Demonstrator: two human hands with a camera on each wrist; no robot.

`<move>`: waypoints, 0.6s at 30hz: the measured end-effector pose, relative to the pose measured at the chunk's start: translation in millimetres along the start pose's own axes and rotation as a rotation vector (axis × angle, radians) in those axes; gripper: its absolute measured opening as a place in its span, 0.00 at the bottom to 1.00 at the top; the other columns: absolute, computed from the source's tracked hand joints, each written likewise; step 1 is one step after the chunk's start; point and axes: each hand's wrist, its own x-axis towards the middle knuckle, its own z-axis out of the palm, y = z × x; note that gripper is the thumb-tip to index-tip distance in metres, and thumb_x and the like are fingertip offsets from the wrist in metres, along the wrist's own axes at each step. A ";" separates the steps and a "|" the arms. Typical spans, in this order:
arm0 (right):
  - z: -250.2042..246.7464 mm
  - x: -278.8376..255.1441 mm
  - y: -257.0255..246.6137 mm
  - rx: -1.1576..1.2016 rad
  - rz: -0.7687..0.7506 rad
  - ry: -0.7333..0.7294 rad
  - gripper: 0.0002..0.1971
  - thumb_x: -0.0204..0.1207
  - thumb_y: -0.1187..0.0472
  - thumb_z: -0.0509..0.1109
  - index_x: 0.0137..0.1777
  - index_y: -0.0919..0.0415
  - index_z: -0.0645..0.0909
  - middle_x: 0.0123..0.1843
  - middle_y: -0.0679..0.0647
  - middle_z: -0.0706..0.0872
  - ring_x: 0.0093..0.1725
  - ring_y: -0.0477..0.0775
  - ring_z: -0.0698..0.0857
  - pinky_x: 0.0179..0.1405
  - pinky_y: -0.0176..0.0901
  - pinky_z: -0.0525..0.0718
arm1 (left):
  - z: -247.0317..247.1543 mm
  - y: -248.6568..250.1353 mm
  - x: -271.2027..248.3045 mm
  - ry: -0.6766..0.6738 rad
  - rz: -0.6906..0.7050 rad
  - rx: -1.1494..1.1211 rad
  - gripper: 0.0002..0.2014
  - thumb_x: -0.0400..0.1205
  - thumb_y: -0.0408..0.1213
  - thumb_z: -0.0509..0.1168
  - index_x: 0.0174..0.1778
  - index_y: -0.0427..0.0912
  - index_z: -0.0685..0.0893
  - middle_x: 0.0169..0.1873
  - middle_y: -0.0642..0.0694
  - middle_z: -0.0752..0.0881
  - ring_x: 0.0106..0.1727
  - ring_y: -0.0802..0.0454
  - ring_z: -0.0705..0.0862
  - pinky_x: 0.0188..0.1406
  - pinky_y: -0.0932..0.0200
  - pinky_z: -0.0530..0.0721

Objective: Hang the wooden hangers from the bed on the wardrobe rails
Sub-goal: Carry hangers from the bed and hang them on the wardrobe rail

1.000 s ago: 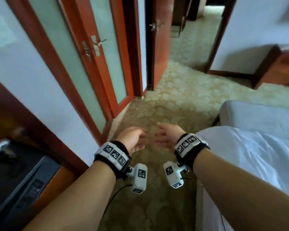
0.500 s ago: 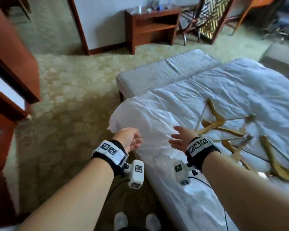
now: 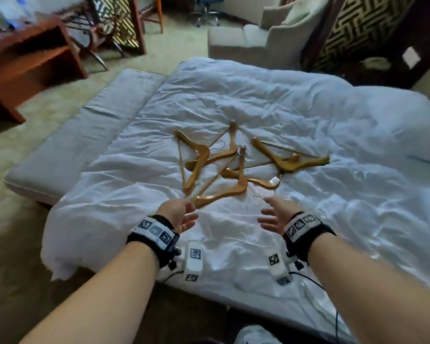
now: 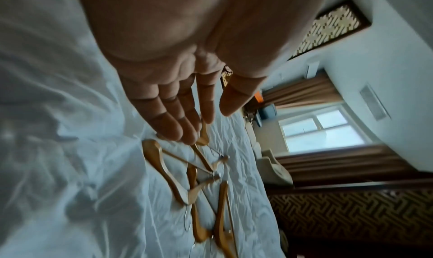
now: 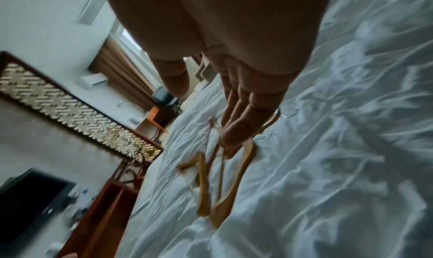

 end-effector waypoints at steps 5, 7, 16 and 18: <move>-75.0 44.7 -1.0 0.114 0.065 0.086 0.16 0.82 0.51 0.68 0.63 0.61 0.76 0.57 0.61 0.83 0.44 0.62 0.88 0.38 0.53 0.89 | 92.3 13.5 31.2 -0.092 -0.044 0.144 0.08 0.84 0.28 0.61 0.56 0.38 0.83 0.45 0.42 0.84 0.45 0.45 0.86 0.42 0.53 0.84; -95.4 65.9 -7.9 0.157 0.103 0.099 0.17 0.82 0.51 0.69 0.63 0.62 0.76 0.55 0.61 0.83 0.43 0.62 0.88 0.34 0.52 0.88 | 122.5 20.2 43.4 -0.098 -0.064 0.183 0.08 0.85 0.28 0.61 0.56 0.38 0.84 0.46 0.42 0.84 0.48 0.43 0.86 0.46 0.51 0.84; -113.0 144.5 -48.9 0.237 0.139 0.056 0.16 0.83 0.52 0.67 0.63 0.63 0.75 0.52 0.60 0.83 0.43 0.62 0.88 0.35 0.51 0.87 | 174.9 53.3 100.8 -0.007 -0.091 0.278 0.10 0.85 0.26 0.60 0.59 0.35 0.82 0.51 0.39 0.84 0.50 0.43 0.86 0.49 0.49 0.84; -103.5 155.8 -55.8 0.238 0.152 0.038 0.16 0.82 0.53 0.67 0.63 0.63 0.74 0.52 0.61 0.84 0.43 0.63 0.88 0.34 0.51 0.87 | 167.5 59.4 113.2 0.020 -0.096 0.282 0.10 0.85 0.27 0.60 0.60 0.35 0.82 0.48 0.40 0.85 0.47 0.45 0.86 0.47 0.50 0.84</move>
